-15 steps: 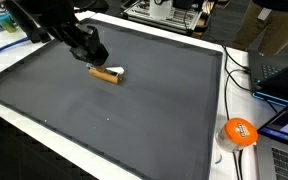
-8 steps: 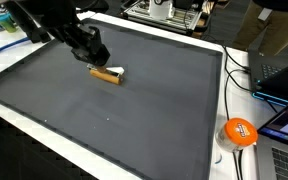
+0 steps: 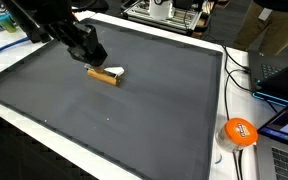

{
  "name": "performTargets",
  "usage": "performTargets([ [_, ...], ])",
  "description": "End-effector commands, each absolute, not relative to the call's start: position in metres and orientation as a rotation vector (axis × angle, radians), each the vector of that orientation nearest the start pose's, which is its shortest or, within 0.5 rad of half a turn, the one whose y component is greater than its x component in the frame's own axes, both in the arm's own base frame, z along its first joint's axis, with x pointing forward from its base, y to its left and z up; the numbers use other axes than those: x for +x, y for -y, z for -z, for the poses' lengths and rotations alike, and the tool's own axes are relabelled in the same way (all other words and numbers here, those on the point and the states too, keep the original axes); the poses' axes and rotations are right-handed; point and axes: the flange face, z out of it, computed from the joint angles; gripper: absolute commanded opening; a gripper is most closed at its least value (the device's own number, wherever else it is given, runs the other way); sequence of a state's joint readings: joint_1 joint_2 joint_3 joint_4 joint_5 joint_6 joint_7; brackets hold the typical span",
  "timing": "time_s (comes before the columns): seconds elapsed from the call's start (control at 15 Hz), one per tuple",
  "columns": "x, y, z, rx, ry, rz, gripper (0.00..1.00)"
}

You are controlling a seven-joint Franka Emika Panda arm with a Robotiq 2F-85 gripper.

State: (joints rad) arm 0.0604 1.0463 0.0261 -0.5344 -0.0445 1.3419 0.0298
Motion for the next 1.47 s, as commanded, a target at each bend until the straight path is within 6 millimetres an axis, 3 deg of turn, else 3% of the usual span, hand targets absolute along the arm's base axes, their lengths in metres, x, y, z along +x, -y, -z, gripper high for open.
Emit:
performTargets([
  [0.0,0.763,-0.049,-0.378,-3.140,0.017,-0.318,0.22],
  [0.87,0.761,-0.071,-0.370,-3.204,0.101,-0.333,0.22],
  [1.13,0.761,-0.065,-0.372,-3.218,0.075,-0.335,0.22],
  [1.4,0.758,-0.032,-0.404,-3.194,-0.001,-0.303,0.22],
])
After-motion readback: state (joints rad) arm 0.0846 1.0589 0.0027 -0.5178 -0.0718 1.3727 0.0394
